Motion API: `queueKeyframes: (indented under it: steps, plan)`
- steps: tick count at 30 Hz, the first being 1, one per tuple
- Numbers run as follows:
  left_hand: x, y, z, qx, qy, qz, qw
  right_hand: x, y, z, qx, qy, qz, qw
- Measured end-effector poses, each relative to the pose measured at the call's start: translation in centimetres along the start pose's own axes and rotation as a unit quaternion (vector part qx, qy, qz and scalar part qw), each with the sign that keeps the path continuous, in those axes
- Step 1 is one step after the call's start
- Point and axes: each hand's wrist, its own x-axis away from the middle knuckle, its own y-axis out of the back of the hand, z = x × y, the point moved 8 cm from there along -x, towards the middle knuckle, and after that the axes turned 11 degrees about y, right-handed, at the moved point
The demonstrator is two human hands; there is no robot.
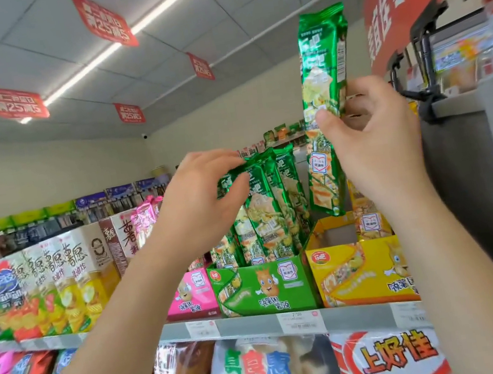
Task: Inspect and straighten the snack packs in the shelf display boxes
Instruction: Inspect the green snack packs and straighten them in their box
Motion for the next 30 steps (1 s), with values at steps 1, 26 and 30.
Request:
queueKeyframes:
  steps: [1, 26, 30]
  plan:
    - [-0.3, 0.0, -0.2, 0.001, -0.006, 0.001, 1.000, -0.1, 0.0, -0.2, 0.004, -0.003, 0.000, 1.000]
    - [-2.9, -2.0, -1.1, 0.056, -0.030, 0.055, 0.996, 4.0, -8.7, -5.6, 0.069, -0.157, 0.421, 0.891]
    - [-3.7, -2.9, -1.5, 0.006, -0.036, 0.054, 0.998, 4.4, -8.8, -5.5, 0.051, -0.162, 0.473, 0.864]
